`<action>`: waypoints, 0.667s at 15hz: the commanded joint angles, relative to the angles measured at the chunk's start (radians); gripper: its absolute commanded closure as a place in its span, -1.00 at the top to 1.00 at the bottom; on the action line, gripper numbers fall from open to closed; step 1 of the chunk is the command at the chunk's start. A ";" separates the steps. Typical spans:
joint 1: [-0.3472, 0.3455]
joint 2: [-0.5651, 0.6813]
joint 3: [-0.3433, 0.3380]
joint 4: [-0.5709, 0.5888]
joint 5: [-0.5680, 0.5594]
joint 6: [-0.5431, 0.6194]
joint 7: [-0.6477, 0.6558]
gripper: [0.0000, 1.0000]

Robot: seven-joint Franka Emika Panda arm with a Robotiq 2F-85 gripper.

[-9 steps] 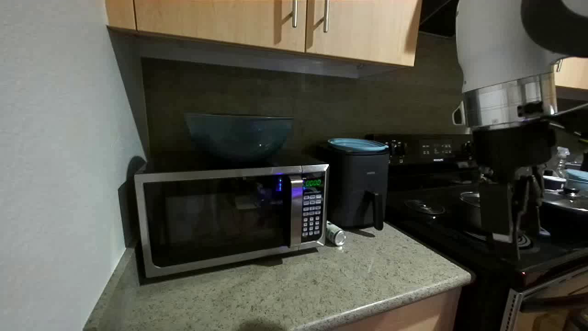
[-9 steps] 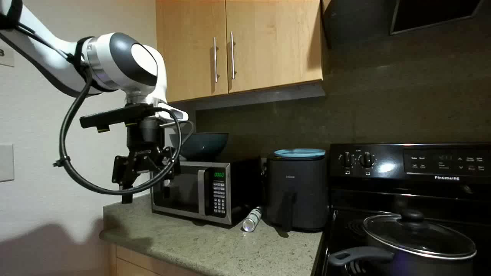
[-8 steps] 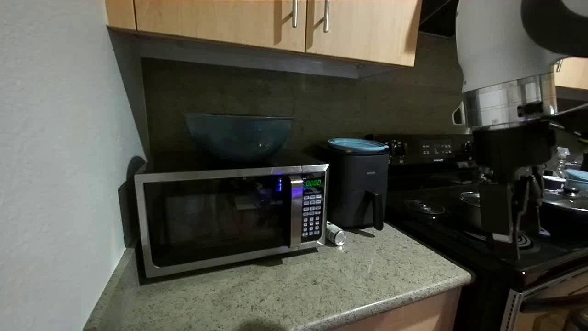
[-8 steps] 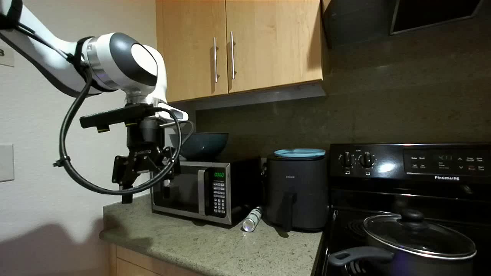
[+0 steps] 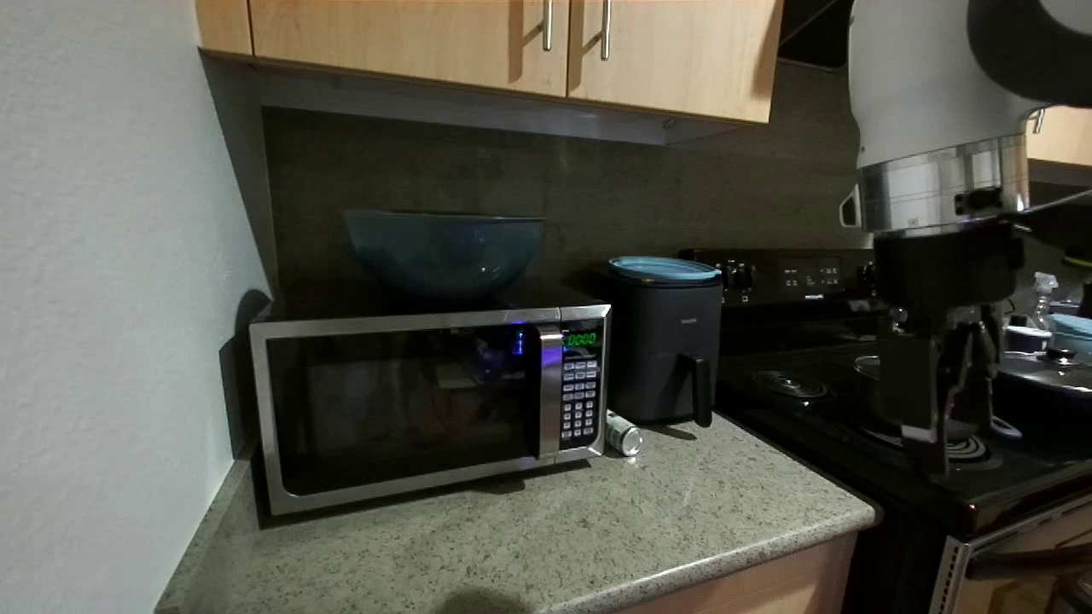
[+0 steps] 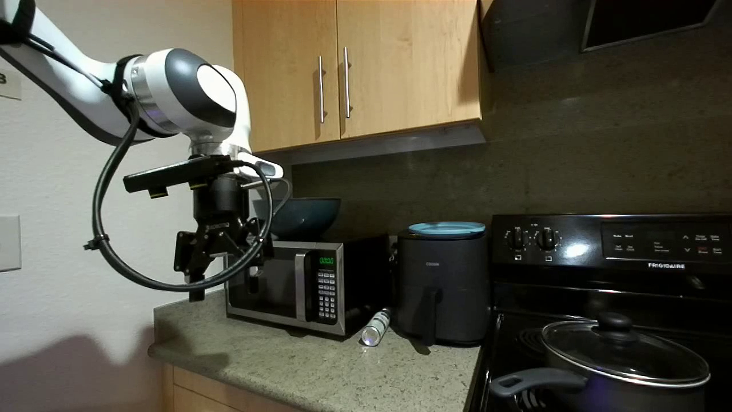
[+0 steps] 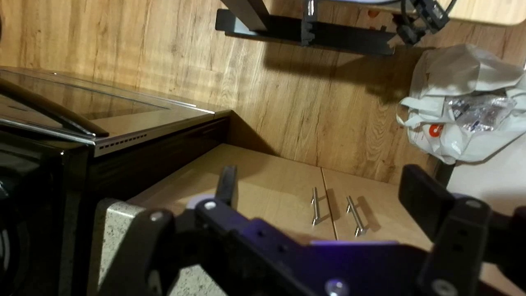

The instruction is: Remove the blue plate from the top of the air fryer and put it in the blue bowl, place the bowl on top of the air fryer

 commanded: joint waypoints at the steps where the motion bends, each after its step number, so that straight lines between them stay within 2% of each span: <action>1: -0.041 0.022 -0.002 0.005 -0.068 0.178 0.098 1.00; 4: -0.099 0.049 0.003 0.027 -0.183 0.351 0.149 1.00; 7: -0.169 0.071 0.010 0.047 -0.260 0.504 0.256 1.00; 8: -0.128 0.046 -0.007 0.030 -0.216 0.439 0.189 1.00; 10: -0.153 0.060 -0.008 0.044 -0.235 0.478 0.216 1.00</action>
